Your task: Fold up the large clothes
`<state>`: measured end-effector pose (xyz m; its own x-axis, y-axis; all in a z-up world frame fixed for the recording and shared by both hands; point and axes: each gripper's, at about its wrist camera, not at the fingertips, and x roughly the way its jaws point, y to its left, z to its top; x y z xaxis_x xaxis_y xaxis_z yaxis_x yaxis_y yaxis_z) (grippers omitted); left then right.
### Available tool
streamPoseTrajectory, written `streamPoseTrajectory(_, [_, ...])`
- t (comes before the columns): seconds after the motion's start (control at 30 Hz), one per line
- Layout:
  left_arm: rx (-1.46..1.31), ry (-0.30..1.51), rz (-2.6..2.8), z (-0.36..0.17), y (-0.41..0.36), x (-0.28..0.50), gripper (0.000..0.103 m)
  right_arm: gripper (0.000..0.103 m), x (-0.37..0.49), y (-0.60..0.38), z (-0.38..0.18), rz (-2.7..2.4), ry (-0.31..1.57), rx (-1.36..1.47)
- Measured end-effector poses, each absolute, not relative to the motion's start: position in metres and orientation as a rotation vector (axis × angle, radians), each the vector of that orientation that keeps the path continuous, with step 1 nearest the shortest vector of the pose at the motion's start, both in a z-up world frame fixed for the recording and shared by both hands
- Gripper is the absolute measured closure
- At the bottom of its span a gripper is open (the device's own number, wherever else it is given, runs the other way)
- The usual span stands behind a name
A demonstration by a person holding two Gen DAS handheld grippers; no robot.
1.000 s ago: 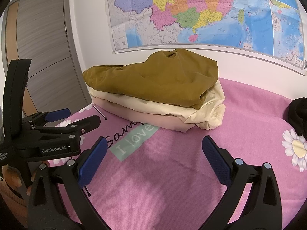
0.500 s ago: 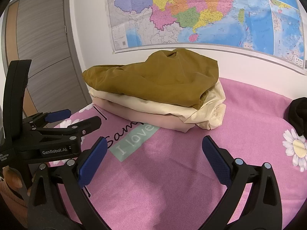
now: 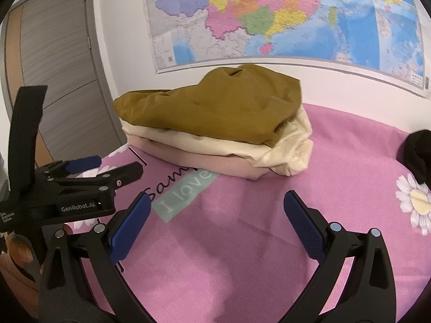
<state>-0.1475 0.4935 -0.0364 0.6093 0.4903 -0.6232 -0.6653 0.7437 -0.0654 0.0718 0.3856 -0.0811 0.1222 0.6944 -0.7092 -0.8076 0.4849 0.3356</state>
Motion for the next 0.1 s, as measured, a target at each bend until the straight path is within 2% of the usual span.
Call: streamPoseTrajectory(0.1, [-0.328,0.665,0.587,-0.047,0.485,-0.131,0.007,0.006,0.081,0.368,-0.083,1.047,0.960,-0.144])
